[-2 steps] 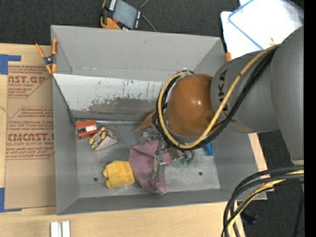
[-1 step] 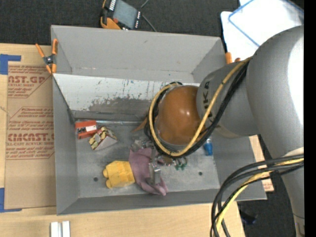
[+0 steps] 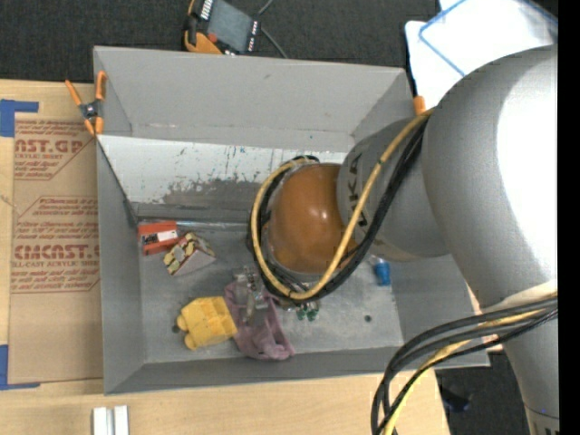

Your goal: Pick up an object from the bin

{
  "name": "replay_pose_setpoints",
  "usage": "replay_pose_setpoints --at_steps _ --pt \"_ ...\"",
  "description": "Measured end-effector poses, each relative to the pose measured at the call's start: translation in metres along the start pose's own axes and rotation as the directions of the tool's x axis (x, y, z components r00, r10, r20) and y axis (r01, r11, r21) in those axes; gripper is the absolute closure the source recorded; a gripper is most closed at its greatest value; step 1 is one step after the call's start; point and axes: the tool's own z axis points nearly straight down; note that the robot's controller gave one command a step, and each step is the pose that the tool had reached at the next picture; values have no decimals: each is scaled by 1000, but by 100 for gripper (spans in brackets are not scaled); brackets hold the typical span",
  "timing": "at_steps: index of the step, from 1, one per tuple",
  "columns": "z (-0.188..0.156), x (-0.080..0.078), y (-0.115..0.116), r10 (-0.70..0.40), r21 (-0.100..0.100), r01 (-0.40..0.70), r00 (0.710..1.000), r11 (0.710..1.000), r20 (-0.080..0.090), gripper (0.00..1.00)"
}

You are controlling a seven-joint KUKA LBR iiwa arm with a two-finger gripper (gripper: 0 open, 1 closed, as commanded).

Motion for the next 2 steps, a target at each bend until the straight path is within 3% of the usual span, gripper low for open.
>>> replay_pose_setpoints --at_steps 1,2 --pt "0 0 0 0 0 0 1000 1000 0 100" --pt "0 -1 31 -36 -1 36 999 999 4 100"
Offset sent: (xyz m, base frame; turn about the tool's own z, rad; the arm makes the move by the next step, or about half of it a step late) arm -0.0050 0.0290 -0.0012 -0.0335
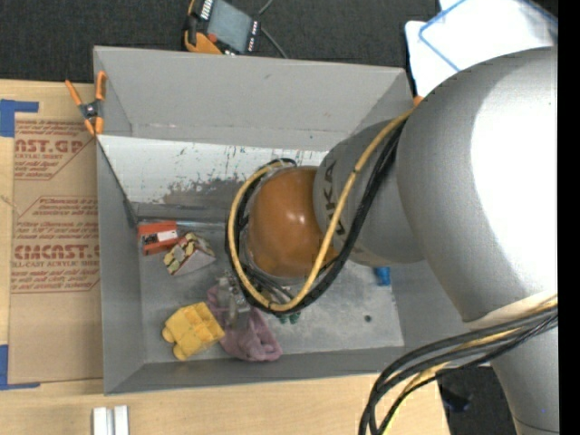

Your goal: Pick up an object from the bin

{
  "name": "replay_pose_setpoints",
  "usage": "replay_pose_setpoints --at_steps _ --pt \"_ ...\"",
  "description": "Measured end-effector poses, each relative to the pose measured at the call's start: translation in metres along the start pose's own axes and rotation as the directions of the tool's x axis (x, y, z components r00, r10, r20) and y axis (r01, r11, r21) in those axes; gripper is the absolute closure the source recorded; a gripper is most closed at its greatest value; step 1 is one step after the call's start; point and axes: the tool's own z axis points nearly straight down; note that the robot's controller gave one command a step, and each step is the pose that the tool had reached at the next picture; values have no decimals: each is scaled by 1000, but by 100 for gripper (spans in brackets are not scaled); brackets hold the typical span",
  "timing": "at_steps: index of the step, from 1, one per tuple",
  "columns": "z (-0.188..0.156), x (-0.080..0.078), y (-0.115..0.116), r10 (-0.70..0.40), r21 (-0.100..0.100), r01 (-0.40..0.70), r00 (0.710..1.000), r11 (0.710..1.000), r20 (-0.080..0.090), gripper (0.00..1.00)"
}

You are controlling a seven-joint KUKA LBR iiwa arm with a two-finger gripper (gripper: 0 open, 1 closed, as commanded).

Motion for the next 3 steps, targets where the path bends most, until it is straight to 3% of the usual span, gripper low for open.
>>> replay_pose_setpoints --at_steps 1,2,3 --pt "0 -1 -4 23 -1 -23 1000 1000 -2 100" --pt "-1 8 12 -20 -1 20 1000 1000 5 100" --pt "-10 10 3 19 -3 -19 1000 1000 5 100"
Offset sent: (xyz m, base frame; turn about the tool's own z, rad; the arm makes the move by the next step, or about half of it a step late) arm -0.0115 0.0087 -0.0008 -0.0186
